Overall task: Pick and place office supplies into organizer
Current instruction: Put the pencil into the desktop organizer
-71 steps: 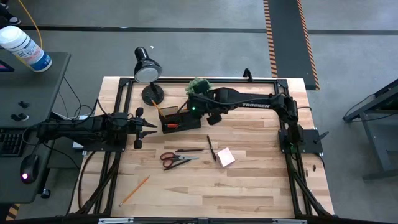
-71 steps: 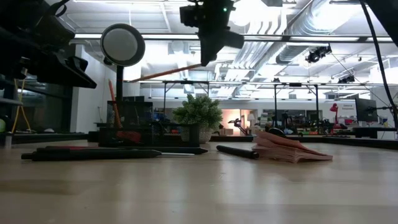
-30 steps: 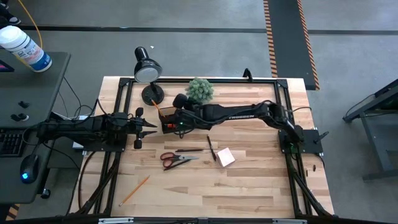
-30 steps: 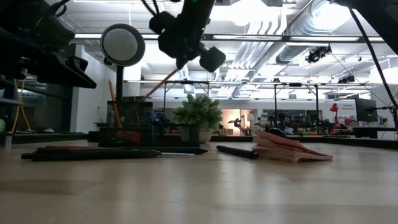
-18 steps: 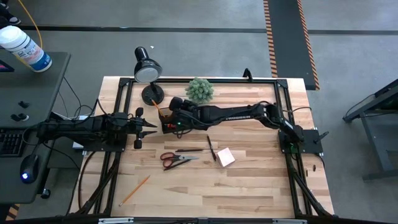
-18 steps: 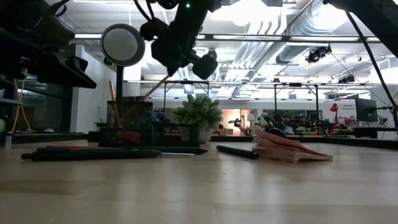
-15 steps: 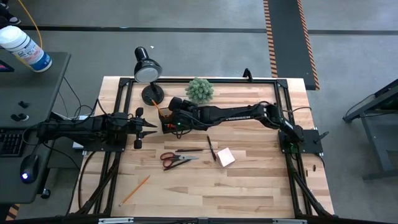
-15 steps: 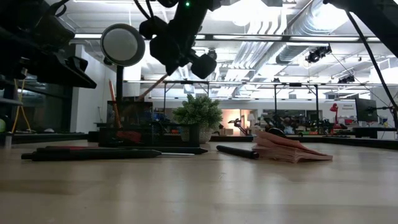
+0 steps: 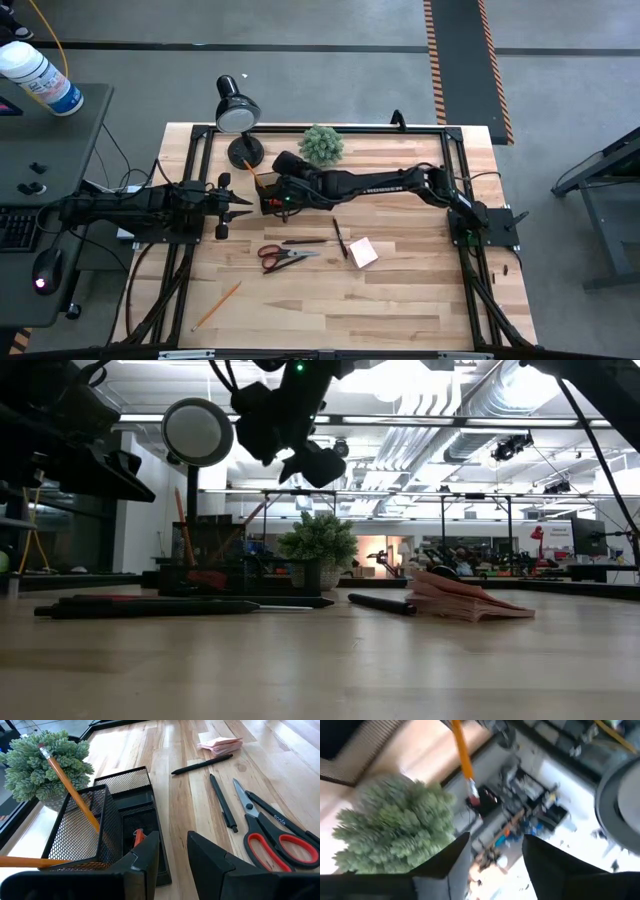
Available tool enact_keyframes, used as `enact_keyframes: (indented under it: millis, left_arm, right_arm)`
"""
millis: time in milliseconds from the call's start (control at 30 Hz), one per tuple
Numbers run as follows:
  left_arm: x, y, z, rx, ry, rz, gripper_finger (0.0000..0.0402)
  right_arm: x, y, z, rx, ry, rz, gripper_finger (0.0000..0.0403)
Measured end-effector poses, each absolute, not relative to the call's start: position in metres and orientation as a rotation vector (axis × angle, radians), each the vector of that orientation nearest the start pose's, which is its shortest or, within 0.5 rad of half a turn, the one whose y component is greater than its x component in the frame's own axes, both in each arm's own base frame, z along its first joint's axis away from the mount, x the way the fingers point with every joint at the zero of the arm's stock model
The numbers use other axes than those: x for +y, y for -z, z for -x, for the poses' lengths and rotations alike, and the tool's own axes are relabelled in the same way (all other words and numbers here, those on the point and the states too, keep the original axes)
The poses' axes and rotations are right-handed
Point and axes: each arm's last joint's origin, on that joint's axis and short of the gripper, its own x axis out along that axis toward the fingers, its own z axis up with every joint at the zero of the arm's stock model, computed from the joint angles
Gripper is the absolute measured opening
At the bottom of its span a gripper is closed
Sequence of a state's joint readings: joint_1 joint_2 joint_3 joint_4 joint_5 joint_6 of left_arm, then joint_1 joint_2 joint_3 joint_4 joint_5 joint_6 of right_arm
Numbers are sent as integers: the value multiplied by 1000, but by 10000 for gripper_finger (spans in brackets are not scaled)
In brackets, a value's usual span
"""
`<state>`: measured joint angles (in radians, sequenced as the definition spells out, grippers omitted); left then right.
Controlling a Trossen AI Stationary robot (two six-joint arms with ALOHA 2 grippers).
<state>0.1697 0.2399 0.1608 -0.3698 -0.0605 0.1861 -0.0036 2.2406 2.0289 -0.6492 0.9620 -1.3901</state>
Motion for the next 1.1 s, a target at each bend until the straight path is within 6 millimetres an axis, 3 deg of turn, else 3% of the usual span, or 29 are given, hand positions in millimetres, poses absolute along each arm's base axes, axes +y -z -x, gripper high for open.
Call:
enact_keyframes:
  millis: [233, 467, 633, 733, 867, 1100]
  left_arm:
    - [19, -165, -98, 470, -184, -157, 90]
    - [18, -160, -96, 519, -180, -146, 90]
    - [18, -160, -96, 518, -181, -144, 90]
    - [18, -161, -96, 505, -182, -144, 90]
    - [18, -163, -97, 481, -171, -132, 90]
    - [16, -164, -98, 459, -107, -80, 90]
  right_arm:
    - [-8, -264, -489, 1321, 390, 1549, 186]
    - [20, -286, -473, 1345, 443, 1497, 145]
    - [31, -317, -446, 1288, 401, 1047, 107]
    - [34, -321, -432, 1289, 296, 725, 87]
    - [40, -300, -428, 1336, 75, 514, 63]
    - [59, -240, -440, 1265, -182, 399, 17]
